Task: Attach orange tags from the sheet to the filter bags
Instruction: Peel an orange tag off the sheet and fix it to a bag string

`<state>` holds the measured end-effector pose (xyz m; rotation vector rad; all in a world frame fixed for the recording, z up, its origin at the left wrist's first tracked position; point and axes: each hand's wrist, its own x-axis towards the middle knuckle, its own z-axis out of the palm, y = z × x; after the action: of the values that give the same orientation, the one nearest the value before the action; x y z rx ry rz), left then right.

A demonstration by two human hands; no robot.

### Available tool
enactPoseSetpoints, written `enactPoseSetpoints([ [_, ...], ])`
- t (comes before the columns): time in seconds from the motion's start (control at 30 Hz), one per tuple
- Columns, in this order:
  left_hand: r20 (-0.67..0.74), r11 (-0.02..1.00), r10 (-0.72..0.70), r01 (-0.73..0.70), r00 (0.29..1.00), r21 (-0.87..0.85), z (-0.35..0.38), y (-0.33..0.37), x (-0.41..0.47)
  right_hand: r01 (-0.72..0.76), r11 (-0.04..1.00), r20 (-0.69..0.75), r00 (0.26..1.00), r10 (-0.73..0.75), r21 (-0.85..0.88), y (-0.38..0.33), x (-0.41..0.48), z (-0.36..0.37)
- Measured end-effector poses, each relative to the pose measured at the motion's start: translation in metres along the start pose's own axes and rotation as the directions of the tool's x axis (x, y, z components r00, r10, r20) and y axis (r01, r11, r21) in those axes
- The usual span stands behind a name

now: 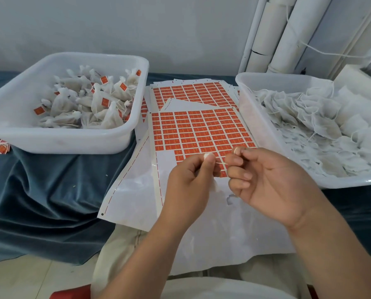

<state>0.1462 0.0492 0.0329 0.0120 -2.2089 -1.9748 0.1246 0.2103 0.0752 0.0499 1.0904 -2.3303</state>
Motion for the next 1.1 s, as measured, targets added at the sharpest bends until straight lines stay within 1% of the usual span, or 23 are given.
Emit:
enactPoseSetpoints([
  [0.07, 0.037, 0.999, 0.019, -0.020, 0.999, 0.043, 0.002, -0.001, -0.001, 0.045, 0.998, -0.011, 0.999, -0.045, -0.033, -0.005, -0.004, 0.000],
  [0.13, 0.090, 0.998, 0.026, -0.031, 0.996, 0.055, 0.002, 0.001, -0.002, 0.136, 0.983, -0.009, 0.990, -0.138, -0.127, -0.007, -0.007, 0.000],
  [0.2, 0.149, 0.999, 0.040, -0.044, 0.988, 0.025, 0.003, 0.004, -0.005, 0.265, 0.928, 0.015, 0.963, -0.270, -0.262, -0.006, -0.006, 0.001],
  [0.27, 0.208, 0.997, 0.063, -0.069, 0.976, 0.020, 0.004, 0.006, -0.008, 0.366, 0.883, 0.078, 0.930, -0.360, -0.292, -0.007, -0.006, 0.001],
  [0.33, 0.232, 0.989, 0.063, -0.092, 0.971, 0.117, 0.000, 0.009, -0.007, 0.420, 0.878, 0.134, 0.907, -0.399, -0.229, -0.011, -0.007, -0.001],
  [0.4, 0.160, 0.957, -0.010, -0.037, 0.987, 0.288, -0.010, 0.008, 0.002, 0.453, 0.859, 0.108, 0.891, -0.441, -0.239, -0.014, -0.006, -0.005],
  [0.43, 0.097, 0.928, -0.057, 0.017, 0.994, 0.371, -0.017, 0.008, 0.006, 0.456, 0.838, 0.065, 0.886, -0.459, -0.298, -0.014, -0.004, -0.009],
  [0.47, 0.040, 0.896, -0.099, 0.072, 0.994, 0.438, -0.024, 0.008, 0.011, 0.433, 0.800, 0.009, 0.882, -0.472, -0.415, -0.013, -0.001, -0.013],
  [0.5, 0.002, 0.869, -0.137, 0.119, 0.991, 0.481, -0.030, 0.008, 0.014, 0.361, 0.731, -0.053, 0.878, -0.475, -0.580, -0.009, 0.001, -0.019],
  [0.53, -0.018, 0.855, -0.169, 0.155, 0.985, 0.494, -0.034, 0.007, 0.017, 0.232, 0.628, -0.121, 0.876, -0.466, -0.742, -0.004, 0.005, -0.024],
  [0.57, -0.031, 0.859, -0.200, 0.190, 0.979, 0.474, -0.037, 0.007, 0.020, 0.083, 0.509, -0.182, 0.874, -0.450, -0.857, 0.001, 0.008, -0.029],
  [0.6, -0.053, 0.880, -0.229, 0.230, 0.972, 0.416, -0.039, 0.008, 0.022, -0.035, 0.394, -0.221, 0.872, -0.437, -0.918, 0.007, 0.013, -0.034],
  [0.63, -0.087, 0.908, -0.255, 0.270, 0.963, 0.322, -0.041, 0.009, 0.023, -0.098, 0.305, -0.231, 0.869, -0.437, -0.947, 0.012, 0.017, -0.039],
  [0.67, -0.129, 0.933, -0.280, 0.301, 0.951, 0.196, -0.043, 0.011, 0.024, -0.120, 0.250, -0.223, 0.868, -0.443, -0.961, 0.016, 0.022, -0.042],
  [0.73, -0.188, 0.937, -0.346, 0.326, 0.919, -0.127, -0.049, 0.014, 0.024, -0.114, 0.198, -0.196, 0.863, -0.467, -0.974, 0.021, 0.028, -0.044],
  [0.77, -0.186, 0.900, -0.394, 0.336, 0.900, -0.279, -0.052, 0.013, 0.024, -0.097, 0.190, -0.179, 0.857, -0.483, -0.977, 0.022, 0.029, -0.044],
  [0.8, -0.163, 0.851, -0.441, 0.354, 0.882, -0.387, -0.055, 0.010, 0.027, -0.076, 0.189, -0.162, 0.853, -0.496, -0.979, 0.023, 0.030, -0.044],
  [0.83, -0.128, 0.814, -0.476, 0.381, 0.870, -0.438, -0.059, 0.007, 0.029, -0.057, 0.188, -0.146, 0.851, -0.504, -0.981, 0.024, 0.030, -0.044],
  [0.87, -0.079, 0.800, -0.496, 0.419, 0.865, -0.430, -0.063, 0.004, 0.032, -0.039, 0.184, -0.129, 0.851, -0.510, -0.982, 0.025, 0.029, -0.043],
  [0.9, -0.010, 0.807, -0.497, 0.457, 0.868, -0.374, -0.067, 0.001, 0.035, -0.021, 0.176, -0.111, 0.849, -0.517, -0.984, 0.027, 0.028, -0.042],
  [0.97, 0.203, 0.825, -0.464, 0.504, 0.862, -0.256, -0.069, -0.006, 0.036, 0.032, 0.164, -0.062, 0.844, -0.532, -0.986, 0.030, 0.027, -0.040],
  [1.03, 0.380, 0.812, -0.408, 0.520, 0.830, -0.265, -0.063, -0.011, 0.029, 0.087, 0.135, -0.002, 0.835, -0.550, -0.987, 0.034, 0.027, -0.036],
  [1.1, 0.405, 0.823, -0.349, 0.483, 0.845, -0.298, -0.054, -0.017, 0.024, 0.108, 0.025, 0.074, 0.813, -0.577, -0.994, 0.037, 0.027, -0.033],
])
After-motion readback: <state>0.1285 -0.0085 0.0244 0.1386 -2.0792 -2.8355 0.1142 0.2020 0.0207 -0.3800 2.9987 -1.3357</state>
